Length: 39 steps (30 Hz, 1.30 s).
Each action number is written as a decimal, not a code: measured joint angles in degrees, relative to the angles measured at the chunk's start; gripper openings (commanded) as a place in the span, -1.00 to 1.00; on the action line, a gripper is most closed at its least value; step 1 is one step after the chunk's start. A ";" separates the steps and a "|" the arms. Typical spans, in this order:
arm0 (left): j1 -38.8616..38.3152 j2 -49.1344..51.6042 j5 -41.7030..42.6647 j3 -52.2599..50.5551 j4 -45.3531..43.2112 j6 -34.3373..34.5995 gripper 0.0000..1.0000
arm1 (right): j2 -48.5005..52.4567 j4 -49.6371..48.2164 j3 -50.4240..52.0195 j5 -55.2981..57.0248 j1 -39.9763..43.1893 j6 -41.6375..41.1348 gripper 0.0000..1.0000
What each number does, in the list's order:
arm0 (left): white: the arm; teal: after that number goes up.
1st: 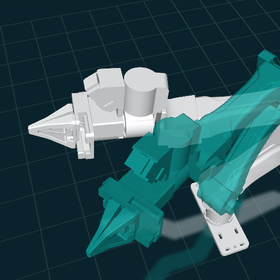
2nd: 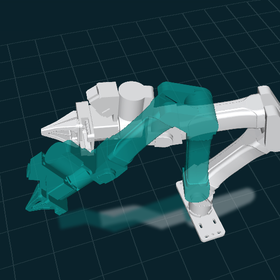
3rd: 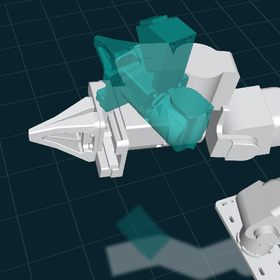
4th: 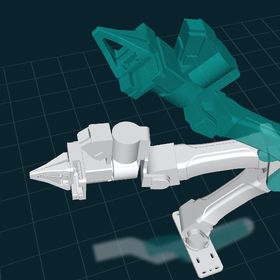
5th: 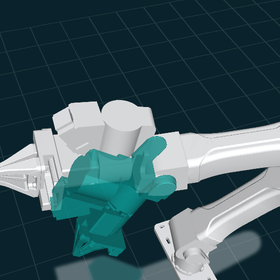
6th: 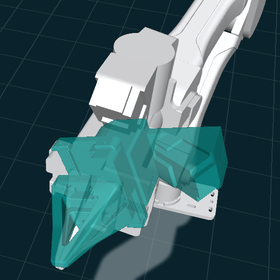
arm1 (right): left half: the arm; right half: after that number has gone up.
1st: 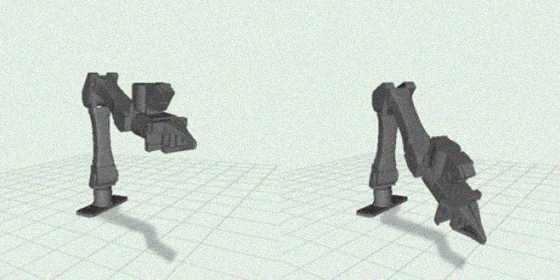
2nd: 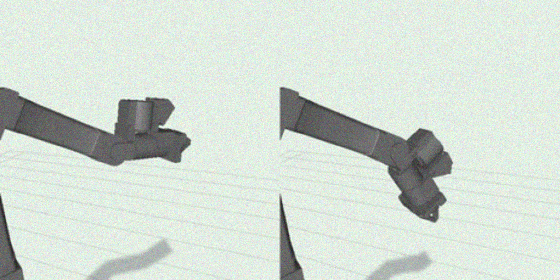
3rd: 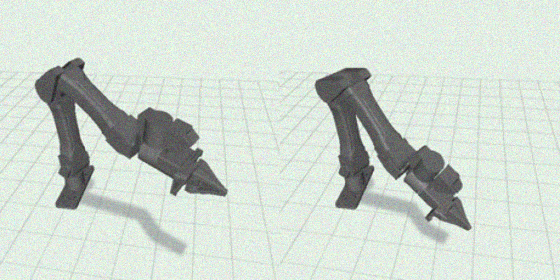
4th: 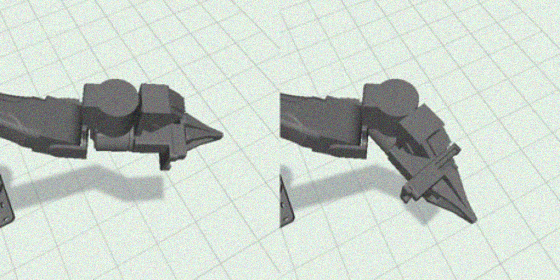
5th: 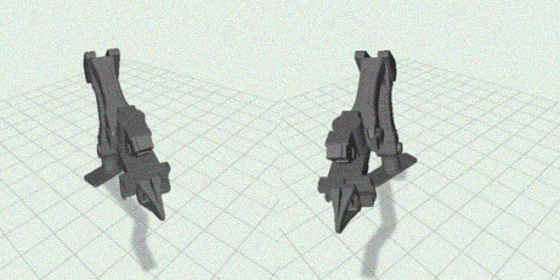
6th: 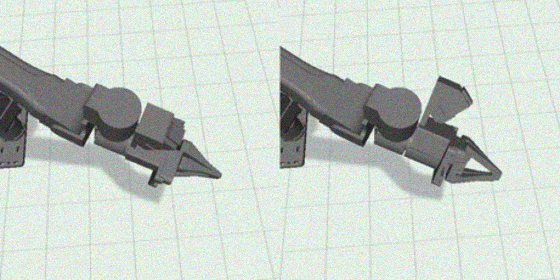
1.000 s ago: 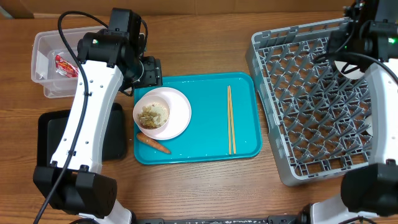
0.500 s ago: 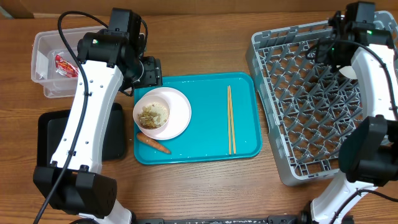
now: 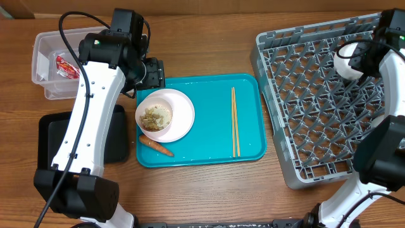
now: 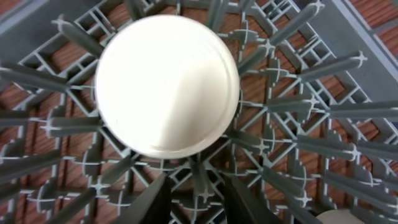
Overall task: Sort waste into correct bins and load items into the dishwasher
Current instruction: 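Reach the right gripper down to the chopsticks on the teal tray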
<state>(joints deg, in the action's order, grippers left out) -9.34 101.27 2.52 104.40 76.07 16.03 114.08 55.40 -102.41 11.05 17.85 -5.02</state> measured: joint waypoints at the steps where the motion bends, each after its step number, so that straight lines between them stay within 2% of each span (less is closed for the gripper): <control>1: 0.00 0.00 0.00 0.00 0.02 0.00 0.49 | -0.52 -0.02 0.00 0.11 -0.31 -0.42 -0.35; 4: 0.00 0.00 0.00 0.00 0.02 0.00 0.49 | -2.49 0.02 0.00 -0.15 -1.49 -0.61 -0.31; 8: 0.00 0.00 0.00 0.00 0.02 0.00 0.51 | -6.03 1.40 0.00 -2.95 -3.98 0.96 -0.13; 11: 0.00 0.00 0.00 0.00 0.02 0.00 0.55 | -8.11 3.85 0.00 -6.40 -6.29 2.29 0.21; 14: 0.00 0.00 0.00 0.00 0.00 0.00 0.57 | -9.31 7.41 0.00 -11.45 -8.81 4.66 0.33; 20: 0.00 0.00 -0.02 0.00 0.02 0.00 0.61 | -9.66 16.09 0.00 -21.44 -15.50 7.85 0.34; 26: 0.00 0.00 0.00 0.00 0.02 0.04 0.69 | -9.66 20.98 0.11 -24.57 -24.13 8.44 0.33; 34: 0.00 0.00 -0.02 0.00 0.00 0.28 0.75 | -9.77 18.03 9.70 -25.70 -32.94 4.24 0.31; 39: 0.00 0.00 -0.02 0.00 0.00 0.31 0.75 | -9.77 10.75 19.41 -24.85 -38.64 1.14 0.23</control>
<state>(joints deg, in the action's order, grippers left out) -9.34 101.27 2.50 104.40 76.07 16.34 104.31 66.15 -83.00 -13.80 -20.80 -3.88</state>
